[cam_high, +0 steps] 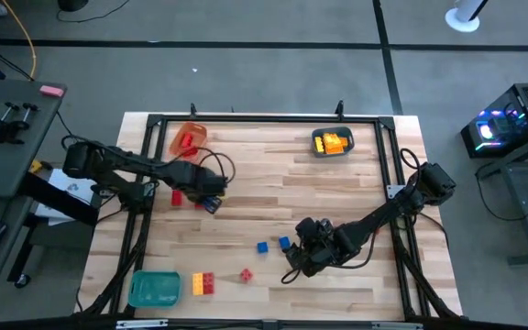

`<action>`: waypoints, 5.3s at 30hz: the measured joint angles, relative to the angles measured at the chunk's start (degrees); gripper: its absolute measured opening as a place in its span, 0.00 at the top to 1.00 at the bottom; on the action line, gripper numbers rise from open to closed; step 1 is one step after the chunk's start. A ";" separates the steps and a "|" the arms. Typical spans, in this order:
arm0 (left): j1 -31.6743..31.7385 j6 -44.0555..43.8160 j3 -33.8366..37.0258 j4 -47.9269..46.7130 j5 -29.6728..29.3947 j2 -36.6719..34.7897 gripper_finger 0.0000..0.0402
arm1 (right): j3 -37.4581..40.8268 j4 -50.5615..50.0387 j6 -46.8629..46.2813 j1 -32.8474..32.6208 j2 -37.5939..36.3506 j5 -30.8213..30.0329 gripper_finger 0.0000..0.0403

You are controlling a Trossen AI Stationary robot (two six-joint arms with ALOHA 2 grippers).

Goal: Sort blocks
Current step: Put the red game piece into the orange bin

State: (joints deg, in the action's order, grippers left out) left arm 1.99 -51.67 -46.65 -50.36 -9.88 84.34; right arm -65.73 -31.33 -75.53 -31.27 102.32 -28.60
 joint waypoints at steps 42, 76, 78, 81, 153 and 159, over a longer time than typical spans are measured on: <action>-16.03 -45.31 -1.01 5.22 -10.64 6.53 0.41 | 0.02 0.28 12.90 3.62 0.02 6.79 0.36; -0.17 -26.31 3.14 -12.00 -10.21 -5.54 0.42 | 0.01 1.52 10.75 5.91 0.02 7.60 0.36; 1.75 -26.27 5.09 -10.02 -8.65 -5.13 0.42 | 0.00 1.82 9.59 6.21 0.02 7.46 0.36; 3.65 -26.73 6.93 -7.41 -8.82 -5.14 0.42 | 0.01 2.44 8.92 6.56 0.02 7.39 0.36; 17.19 -14.52 10.13 8.72 -4.25 1.53 0.65 | 0.01 2.95 -2.02 6.60 0.02 4.49 0.36; 17.86 -3.39 6.12 6.23 0.78 -1.30 0.74 | 0.01 3.01 -2.69 6.60 0.02 3.59 0.36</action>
State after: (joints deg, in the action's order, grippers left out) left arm 19.85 -55.06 -40.53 -44.13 -9.10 83.04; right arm -65.72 -28.32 -78.22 -24.67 102.35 -25.02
